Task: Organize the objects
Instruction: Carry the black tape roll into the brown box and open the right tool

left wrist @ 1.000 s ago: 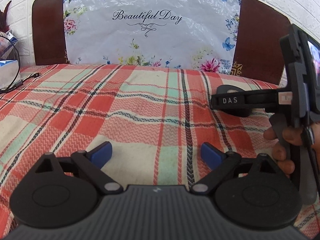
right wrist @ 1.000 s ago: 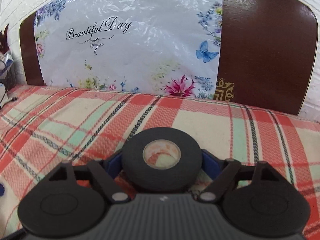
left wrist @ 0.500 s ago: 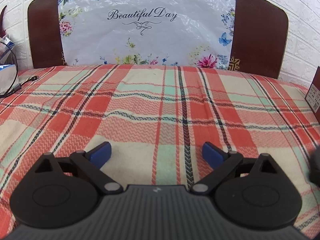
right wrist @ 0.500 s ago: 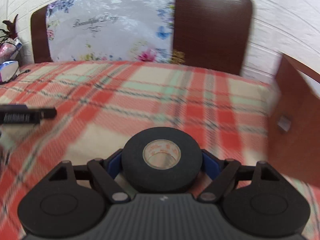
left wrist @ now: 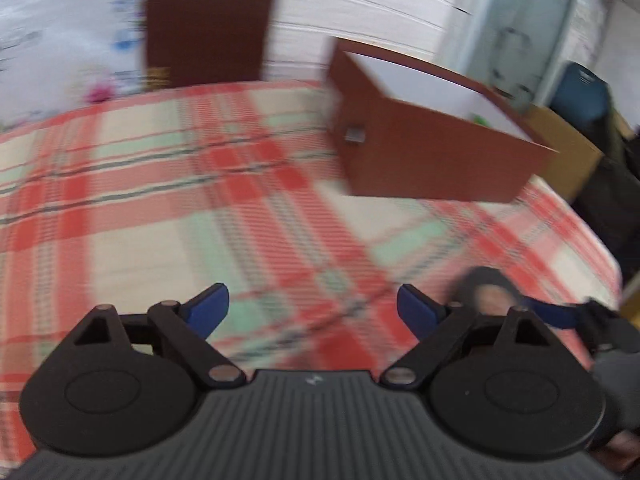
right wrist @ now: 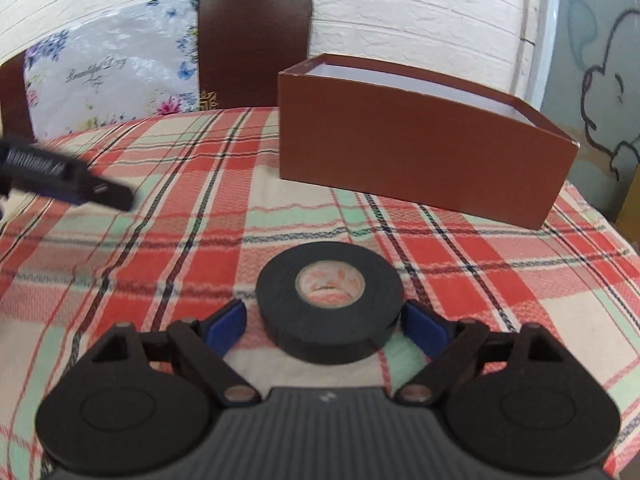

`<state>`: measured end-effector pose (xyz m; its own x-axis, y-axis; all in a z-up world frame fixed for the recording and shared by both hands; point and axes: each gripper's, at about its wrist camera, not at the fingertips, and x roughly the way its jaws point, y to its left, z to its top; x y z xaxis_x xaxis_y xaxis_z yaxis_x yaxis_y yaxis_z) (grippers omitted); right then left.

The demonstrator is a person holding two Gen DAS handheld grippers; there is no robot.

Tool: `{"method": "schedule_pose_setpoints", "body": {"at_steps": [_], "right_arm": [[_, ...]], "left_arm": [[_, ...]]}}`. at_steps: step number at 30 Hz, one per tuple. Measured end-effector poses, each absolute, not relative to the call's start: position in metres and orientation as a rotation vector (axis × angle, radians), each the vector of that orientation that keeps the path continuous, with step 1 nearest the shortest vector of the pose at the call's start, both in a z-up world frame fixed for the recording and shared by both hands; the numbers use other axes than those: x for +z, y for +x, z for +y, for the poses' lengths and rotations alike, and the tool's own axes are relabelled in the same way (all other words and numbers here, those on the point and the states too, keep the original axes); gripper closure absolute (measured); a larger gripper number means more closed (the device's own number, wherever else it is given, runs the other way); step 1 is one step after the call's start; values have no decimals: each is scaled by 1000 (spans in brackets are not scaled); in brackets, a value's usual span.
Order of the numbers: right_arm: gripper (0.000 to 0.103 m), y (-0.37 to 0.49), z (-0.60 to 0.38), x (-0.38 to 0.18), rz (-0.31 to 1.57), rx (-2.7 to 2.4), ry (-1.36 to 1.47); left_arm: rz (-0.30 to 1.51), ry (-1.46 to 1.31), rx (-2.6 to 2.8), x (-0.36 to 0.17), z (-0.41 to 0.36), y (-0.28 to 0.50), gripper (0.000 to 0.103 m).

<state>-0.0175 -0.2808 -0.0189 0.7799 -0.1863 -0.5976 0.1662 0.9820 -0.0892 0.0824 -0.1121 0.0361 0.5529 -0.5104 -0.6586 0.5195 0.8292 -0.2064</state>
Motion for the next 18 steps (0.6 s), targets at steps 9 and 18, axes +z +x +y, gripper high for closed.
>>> {"method": "schedule_pose_setpoints", "body": {"at_steps": [9,18], "right_arm": [[14,-27,-296,-25,606,-142,3],[23,-18,-294,-25,599,-125,-8]], "left_arm": [[951,35,-691,24,-192,82,29],[923,124,-710,19,-213,75,65]]}}
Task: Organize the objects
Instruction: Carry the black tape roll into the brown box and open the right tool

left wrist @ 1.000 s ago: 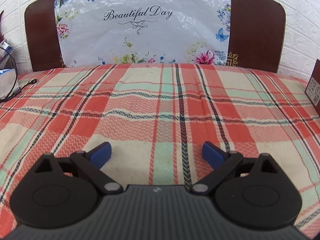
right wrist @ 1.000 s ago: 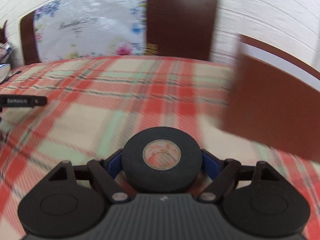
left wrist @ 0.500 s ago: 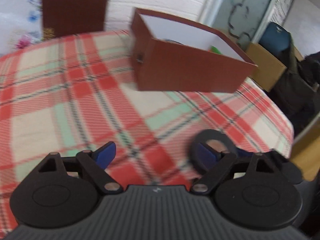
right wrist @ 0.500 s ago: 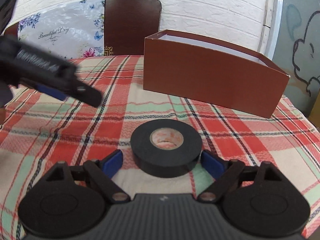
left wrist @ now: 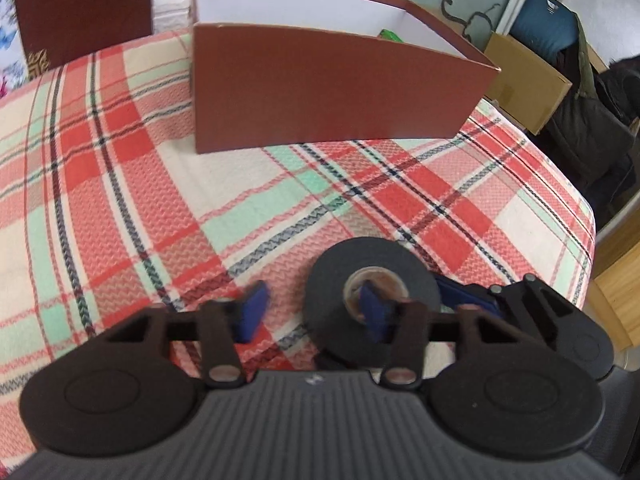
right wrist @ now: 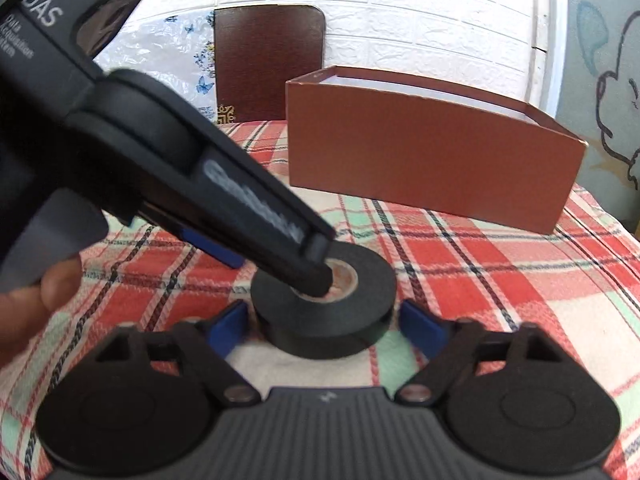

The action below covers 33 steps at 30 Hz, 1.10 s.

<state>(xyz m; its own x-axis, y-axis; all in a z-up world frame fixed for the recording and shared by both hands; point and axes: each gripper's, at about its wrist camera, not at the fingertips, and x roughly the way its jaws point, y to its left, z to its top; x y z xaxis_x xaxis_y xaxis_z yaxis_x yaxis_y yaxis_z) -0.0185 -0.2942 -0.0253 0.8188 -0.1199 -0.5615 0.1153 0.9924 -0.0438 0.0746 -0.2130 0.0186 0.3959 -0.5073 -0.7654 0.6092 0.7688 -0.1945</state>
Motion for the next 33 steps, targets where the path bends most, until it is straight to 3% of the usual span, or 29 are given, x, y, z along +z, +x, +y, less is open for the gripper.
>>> {"method": "schedule_pose_setpoints", "body": {"at_steps": [1,2,13,22,24,26,33], "right_arm": [[24,-18,-293,-25,593,-122,-12],[24,-19,-293,-25,586,-124,-13],[24,-3,-314,32,278,-225,-65],[23,83,-370,51,251,-304,-44],[23,108,-385,42,312,-325,-38],[14,115,-396,36,306,-338,1],[19,86,-386,34,267,-357,35]], "left_arm": [[939,114,-712,21,-215,75,72],[944,116,-699,24,-216,75,73],[649,154,-706,110,-247,90,72],[587,158,-688,124,-297,159,72],[578,170,-646,117,-307,169,67],[601,174,-608,109,-309,176,63],[587,186,-583,107,-290,158,53]]}}
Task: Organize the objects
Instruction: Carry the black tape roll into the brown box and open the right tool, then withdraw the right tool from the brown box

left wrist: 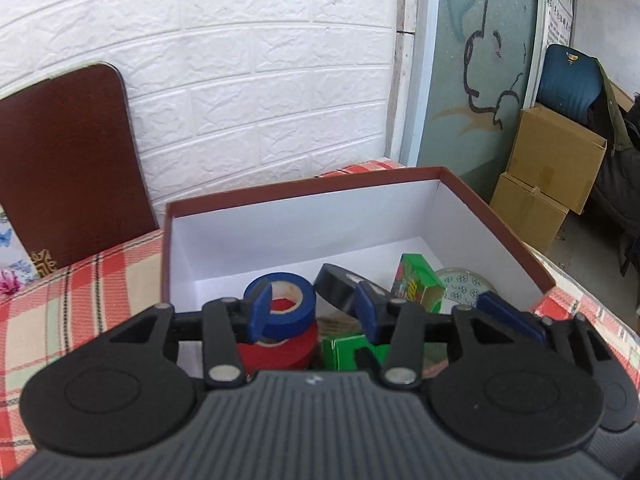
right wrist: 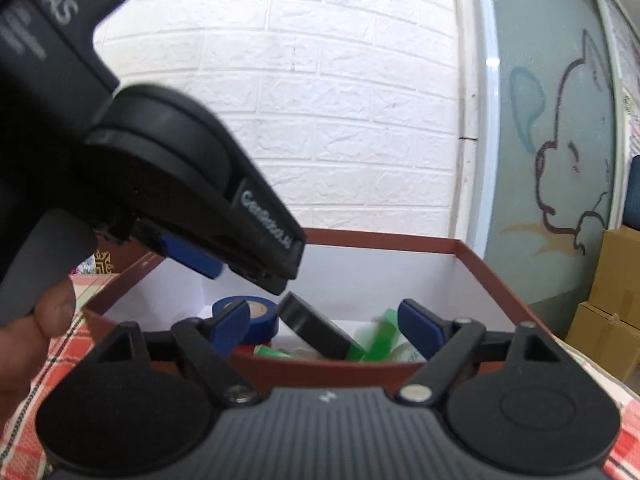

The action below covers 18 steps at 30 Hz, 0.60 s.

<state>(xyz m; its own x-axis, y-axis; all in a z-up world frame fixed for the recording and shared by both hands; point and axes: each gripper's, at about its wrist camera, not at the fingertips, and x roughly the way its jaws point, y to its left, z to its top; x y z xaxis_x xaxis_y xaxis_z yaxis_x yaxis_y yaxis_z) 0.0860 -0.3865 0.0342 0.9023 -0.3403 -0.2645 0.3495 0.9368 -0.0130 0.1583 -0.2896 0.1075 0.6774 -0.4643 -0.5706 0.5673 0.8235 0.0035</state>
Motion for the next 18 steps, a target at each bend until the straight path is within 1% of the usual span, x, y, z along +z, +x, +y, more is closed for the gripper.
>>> {"method": "schedule_pose_setpoints", "body": {"at_steps": [4,6,9,11,14,18], "right_arm": [[18,49,-379,37,245,-390,99],[17,34,-376,38,233,-401,138],[17,9,-361,41,243,-402,166],[17,-4,-362,39,260,-401,182],[16,-20,-362,39,284,-393,230],[15,-40,-356,39,314,-380,285]], "left_arm": [[564,219,-553,114,-277,139,44],[550,234,-544,116,-269,125,41],[542,240,-526,119,-257,108,34],[534,243,-509,120,-247,96,27],[517,256,-483,119,-233,79,22],[523,268,-452,113,-215,62,20]]}}
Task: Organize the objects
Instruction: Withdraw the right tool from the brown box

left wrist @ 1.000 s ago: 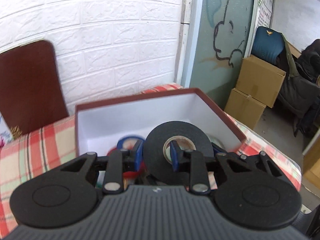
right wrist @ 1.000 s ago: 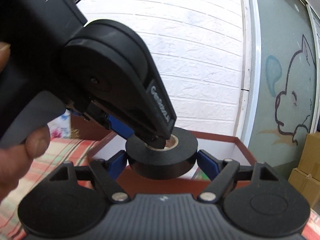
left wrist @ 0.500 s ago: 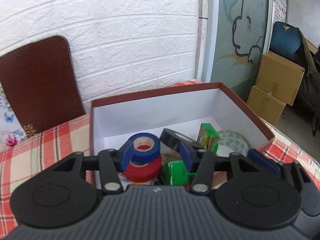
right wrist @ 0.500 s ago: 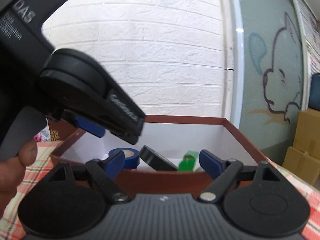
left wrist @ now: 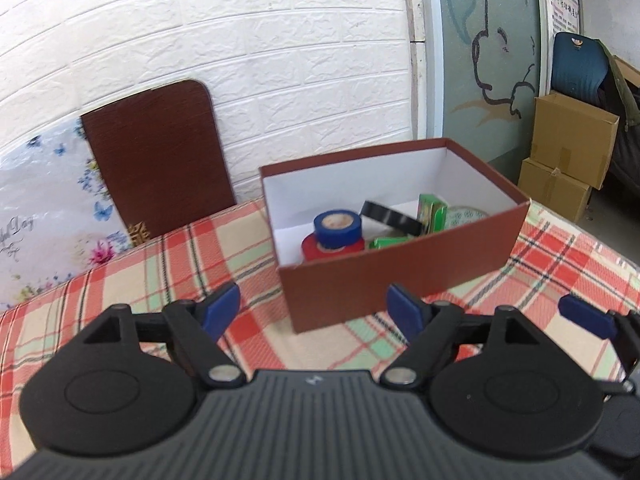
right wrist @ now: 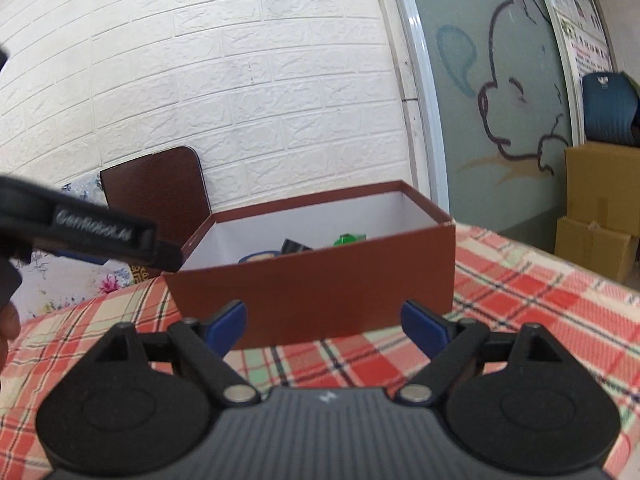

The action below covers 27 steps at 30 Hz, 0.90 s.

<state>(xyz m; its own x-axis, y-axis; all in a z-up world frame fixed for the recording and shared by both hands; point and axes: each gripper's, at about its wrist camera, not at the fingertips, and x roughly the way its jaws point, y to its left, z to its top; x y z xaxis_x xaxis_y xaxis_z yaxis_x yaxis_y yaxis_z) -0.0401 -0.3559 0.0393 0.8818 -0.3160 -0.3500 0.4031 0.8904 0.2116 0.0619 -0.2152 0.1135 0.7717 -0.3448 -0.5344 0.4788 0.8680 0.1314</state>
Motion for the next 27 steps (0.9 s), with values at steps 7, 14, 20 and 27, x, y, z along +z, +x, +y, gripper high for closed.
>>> {"method": "schedule_pose_setpoints", "body": {"at_steps": [7,14,20,27], "right_arm": [[10,-63,-349,49,326,-359,350],[0,-81,-330,55,348,-332,420],[0,-85,-314,54,392,-307,446],[0,-83,-291,61,400,-305,414]], "left_arm": [[546,250,-410,101,-184,37,8],[553,254,-375,88,-154,10,0],[576,250,-353,76,-130,-7,0],[563,226,-312,76,-110,-12,0]]}}
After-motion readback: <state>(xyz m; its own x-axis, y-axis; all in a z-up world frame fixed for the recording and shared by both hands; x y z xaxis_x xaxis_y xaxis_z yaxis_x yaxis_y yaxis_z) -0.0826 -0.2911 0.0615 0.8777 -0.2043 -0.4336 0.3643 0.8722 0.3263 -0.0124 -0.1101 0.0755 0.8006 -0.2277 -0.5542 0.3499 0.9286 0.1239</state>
